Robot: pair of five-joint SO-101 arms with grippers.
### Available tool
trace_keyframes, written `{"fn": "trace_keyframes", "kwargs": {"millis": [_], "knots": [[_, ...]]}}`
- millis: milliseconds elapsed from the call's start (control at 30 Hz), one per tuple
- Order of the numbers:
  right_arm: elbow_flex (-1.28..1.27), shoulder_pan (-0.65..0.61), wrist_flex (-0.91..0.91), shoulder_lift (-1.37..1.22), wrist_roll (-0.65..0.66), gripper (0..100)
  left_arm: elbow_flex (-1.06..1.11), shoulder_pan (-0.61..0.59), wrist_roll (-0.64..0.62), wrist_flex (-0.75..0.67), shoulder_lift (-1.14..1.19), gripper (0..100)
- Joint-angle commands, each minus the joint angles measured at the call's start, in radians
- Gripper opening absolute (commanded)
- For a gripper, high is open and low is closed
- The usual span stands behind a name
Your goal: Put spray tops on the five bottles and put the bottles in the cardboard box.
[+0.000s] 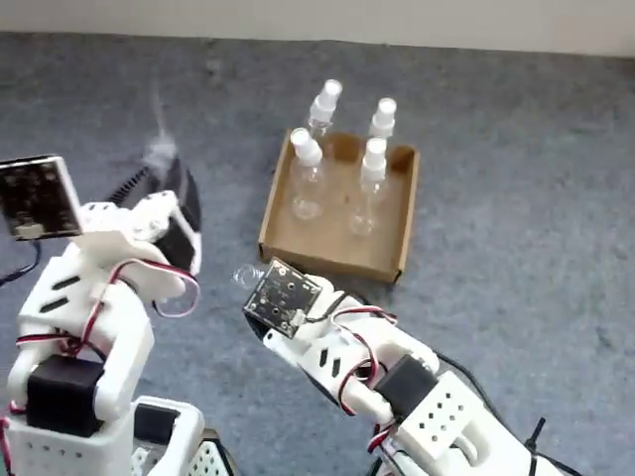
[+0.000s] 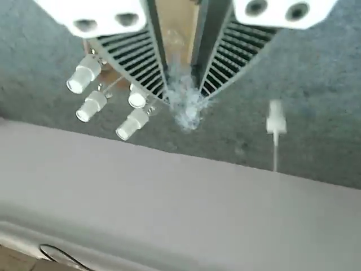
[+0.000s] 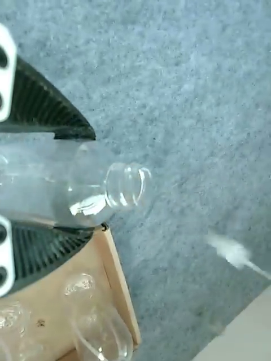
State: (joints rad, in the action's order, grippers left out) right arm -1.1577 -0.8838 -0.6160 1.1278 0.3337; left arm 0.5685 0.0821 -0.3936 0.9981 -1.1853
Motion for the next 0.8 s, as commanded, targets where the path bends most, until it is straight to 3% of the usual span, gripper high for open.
{"fn": "trace_keyframes", "kwargs": {"millis": [0, 267, 433, 567, 767], "knots": [[0.007, -0.001, 0.028, 0.027, -0.061, 0.4, -0.005, 0.079, 0.003, 0.061, -0.007, 0], [0.005, 0.054, 0.025, 0.027, -0.063, 0.4, 0.018, -0.246, 0.265, 0.063, 0.041, 2], [0.016, 0.105, -0.131, 0.027, -0.060, 0.4, 0.027, -0.306, 0.362, 0.049, 0.234, 10], [0.157, 0.351, -0.371, 0.025, -0.043, 0.4, 0.027, -0.318, 0.428, 0.043, 0.380, 10], [0.340, 0.796, -0.694, 0.025, 0.212, 0.4, 0.031, -0.318, 0.463, 0.026, 0.541, 10]]}}
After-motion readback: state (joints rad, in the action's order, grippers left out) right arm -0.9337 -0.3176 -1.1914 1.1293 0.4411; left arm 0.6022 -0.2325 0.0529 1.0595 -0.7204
